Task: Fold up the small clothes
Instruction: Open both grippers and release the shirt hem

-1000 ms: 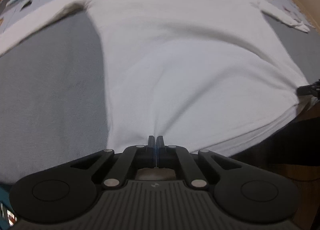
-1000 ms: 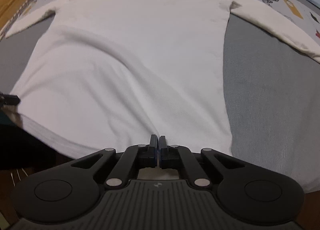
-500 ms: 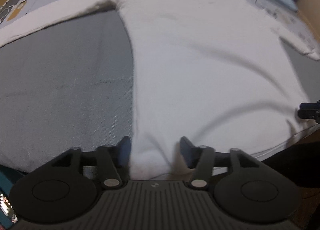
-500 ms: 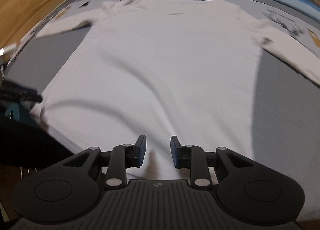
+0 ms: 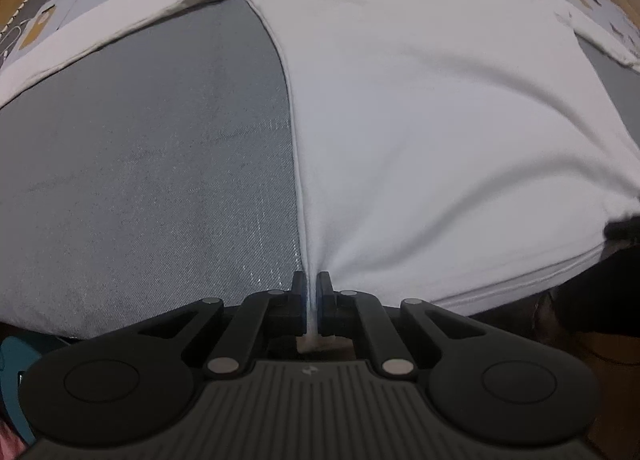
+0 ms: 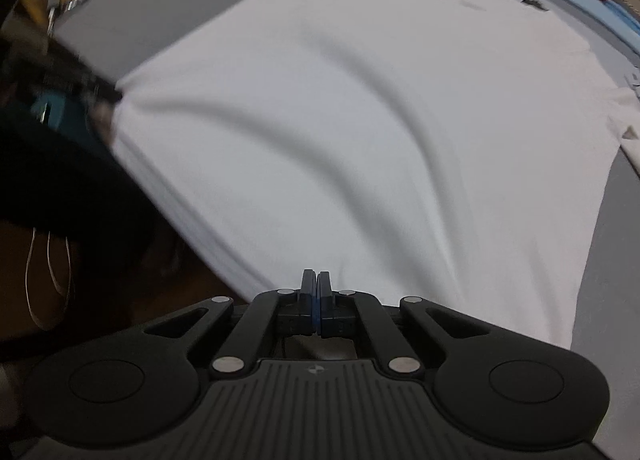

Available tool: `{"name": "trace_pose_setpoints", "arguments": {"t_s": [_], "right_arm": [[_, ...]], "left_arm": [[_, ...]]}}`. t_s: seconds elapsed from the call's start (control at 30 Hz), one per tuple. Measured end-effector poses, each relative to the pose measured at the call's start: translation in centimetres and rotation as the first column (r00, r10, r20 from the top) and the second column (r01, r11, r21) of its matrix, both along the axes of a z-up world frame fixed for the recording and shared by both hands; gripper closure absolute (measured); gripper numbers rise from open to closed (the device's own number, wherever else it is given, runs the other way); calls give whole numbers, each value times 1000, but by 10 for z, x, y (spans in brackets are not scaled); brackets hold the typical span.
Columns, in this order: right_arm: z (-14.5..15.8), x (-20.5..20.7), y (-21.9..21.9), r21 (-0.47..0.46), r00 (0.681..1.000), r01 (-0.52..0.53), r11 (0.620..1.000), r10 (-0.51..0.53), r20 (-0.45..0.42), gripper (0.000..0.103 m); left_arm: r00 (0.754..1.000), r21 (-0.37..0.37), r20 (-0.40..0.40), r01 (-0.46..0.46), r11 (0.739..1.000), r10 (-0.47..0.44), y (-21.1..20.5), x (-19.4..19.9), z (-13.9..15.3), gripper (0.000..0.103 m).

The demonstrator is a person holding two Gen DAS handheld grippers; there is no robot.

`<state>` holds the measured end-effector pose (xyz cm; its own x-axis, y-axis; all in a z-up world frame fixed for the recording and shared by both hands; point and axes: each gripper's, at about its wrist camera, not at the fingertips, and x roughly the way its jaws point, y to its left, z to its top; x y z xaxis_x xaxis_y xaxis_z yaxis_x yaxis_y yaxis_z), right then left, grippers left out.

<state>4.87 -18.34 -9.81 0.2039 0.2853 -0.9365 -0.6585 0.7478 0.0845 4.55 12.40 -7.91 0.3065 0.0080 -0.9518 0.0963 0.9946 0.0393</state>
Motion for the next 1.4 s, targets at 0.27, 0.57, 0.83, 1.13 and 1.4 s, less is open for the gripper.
{"name": "trace_pose_setpoints", "arguments": {"t_s": [0.27,0.57,0.83,1.13,1.4], "right_arm": [[38,13,-25,199,980,160,967,-180,88,75],[1,23,-9,-39,989,147,988,-146,35,74],[18,15,-10,62,985,164,985,-167,49,74],[6,28,-9,-56,964,261,964,-258,63,68],[6,27,-15,-73,954,294,953,-289,76,66]], "left_arm": [[987,-120,143,85,989,-67,-24,5,21,72],[996,-5,-11,89,996,-89,-27,10,-11,66],[984,-80,56,173,982,-169,-56,3,-6,49],[995,-32,41,97,995,-95,-38,1,-1,48],[1000,32,15,2,999,-2,-10,6,-3,52]]}}
